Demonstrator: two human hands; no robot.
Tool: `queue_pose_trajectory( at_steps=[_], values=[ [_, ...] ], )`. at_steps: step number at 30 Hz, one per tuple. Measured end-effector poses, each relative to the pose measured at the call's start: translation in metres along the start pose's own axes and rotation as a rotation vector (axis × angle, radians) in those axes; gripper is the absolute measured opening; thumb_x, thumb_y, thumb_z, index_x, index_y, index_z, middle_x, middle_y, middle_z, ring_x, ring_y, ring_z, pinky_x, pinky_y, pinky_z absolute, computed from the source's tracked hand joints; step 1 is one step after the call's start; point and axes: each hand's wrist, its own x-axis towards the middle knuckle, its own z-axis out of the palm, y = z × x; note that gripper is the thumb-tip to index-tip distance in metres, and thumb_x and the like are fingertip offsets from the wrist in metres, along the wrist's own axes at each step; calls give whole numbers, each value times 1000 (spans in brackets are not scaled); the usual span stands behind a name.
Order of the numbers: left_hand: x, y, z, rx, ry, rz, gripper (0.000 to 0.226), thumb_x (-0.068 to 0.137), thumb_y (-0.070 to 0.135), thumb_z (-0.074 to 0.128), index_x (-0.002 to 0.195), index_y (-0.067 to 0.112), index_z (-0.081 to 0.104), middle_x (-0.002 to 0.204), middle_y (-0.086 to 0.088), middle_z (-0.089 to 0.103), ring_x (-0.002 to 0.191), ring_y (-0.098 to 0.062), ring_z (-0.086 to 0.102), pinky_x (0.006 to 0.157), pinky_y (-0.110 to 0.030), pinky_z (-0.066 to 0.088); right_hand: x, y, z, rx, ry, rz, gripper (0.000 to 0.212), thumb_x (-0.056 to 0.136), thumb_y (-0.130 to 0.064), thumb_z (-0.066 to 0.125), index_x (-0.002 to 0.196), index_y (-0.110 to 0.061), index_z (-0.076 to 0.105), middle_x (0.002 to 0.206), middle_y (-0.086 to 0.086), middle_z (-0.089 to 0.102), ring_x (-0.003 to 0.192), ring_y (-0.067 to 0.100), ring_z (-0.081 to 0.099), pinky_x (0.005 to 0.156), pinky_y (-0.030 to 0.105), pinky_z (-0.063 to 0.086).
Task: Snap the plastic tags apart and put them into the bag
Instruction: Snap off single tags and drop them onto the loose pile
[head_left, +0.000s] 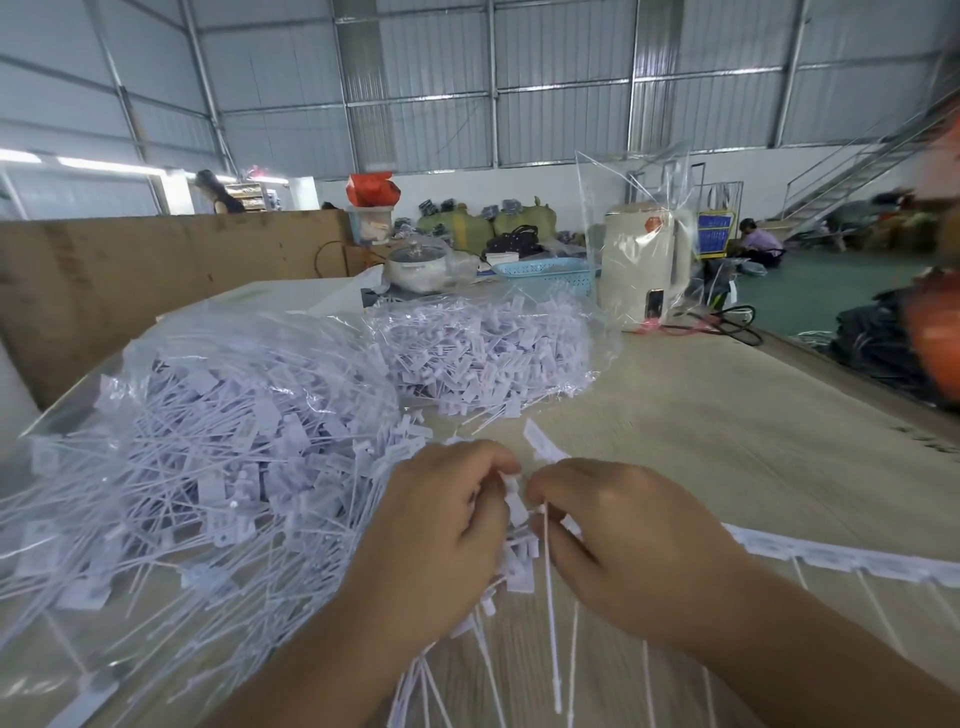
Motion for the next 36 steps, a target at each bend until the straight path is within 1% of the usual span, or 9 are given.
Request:
queue_pose_trajectory(
  at_steps=[5,8,11,17,19,22,29,33,36],
  values=[
    [3,0,-9,-347,-23,-278,30,79,65,51,99,43,58,73,-5,64,58,-8,58,55,-20,45,-2,-25,-8,-36,-35,-145,11,82,-19,52,83,-16,62,71,-1,58,59,20,54,49,32,43],
    [5,2,-12,-419,-41,-297,9,89,39,60,84,36,67,58,1,60,49,-3,50,48,-13,37,-3,-37,-8,-48,-85,-223,9,76,-15,58,83,-16,65,71,-1,59,62,18,56,47,34,47],
    [6,-1,-16,-482,-49,-329,18,94,29,61,78,33,68,49,12,54,42,-2,45,45,-13,34,-2,-37,-8,-4,-101,-232,25,85,-14,51,106,-16,64,86,-1,61,74,17,56,58,36,48],
    [5,2,-22,-487,-61,-314,14,91,37,61,79,36,70,52,9,59,49,-18,46,50,-27,40,0,-16,-11,163,301,-31,26,91,-30,51,109,-15,64,91,-12,52,83,8,51,72,26,44],
    [3,7,-22,-490,-50,-277,12,86,43,61,79,38,70,52,8,59,48,-10,52,50,-20,43,2,-11,-8,180,249,9,28,94,-39,48,105,-18,63,93,-12,55,88,10,52,77,27,42],
    [1,12,-23,-500,-69,-252,18,76,51,59,79,36,70,54,8,61,48,-3,55,51,-15,44,1,-2,-3,370,48,58,30,98,-45,46,80,-23,56,66,-10,51,61,8,50,60,32,43],
    [4,13,-32,-572,-292,-330,18,77,29,61,63,18,57,58,-5,58,55,-17,55,51,-21,41,1,-3,-11,571,-142,-14,24,95,-35,55,71,-39,57,59,-12,48,54,3,42,53,22,34],
    [4,21,-30,-691,-331,-382,28,92,23,59,66,15,58,54,-2,53,45,-11,50,44,-16,37,-1,-2,-12,608,-159,10,32,97,-27,56,66,-27,52,56,-12,42,52,4,39,53,18,31],
    [3,27,-24,-738,-270,-392,27,89,25,56,67,10,54,50,-1,48,37,-6,42,40,-14,32,-1,-2,-11,614,-133,58,29,98,-27,55,71,-16,60,58,4,44,53,14,40,53,35,36]
  ],
)
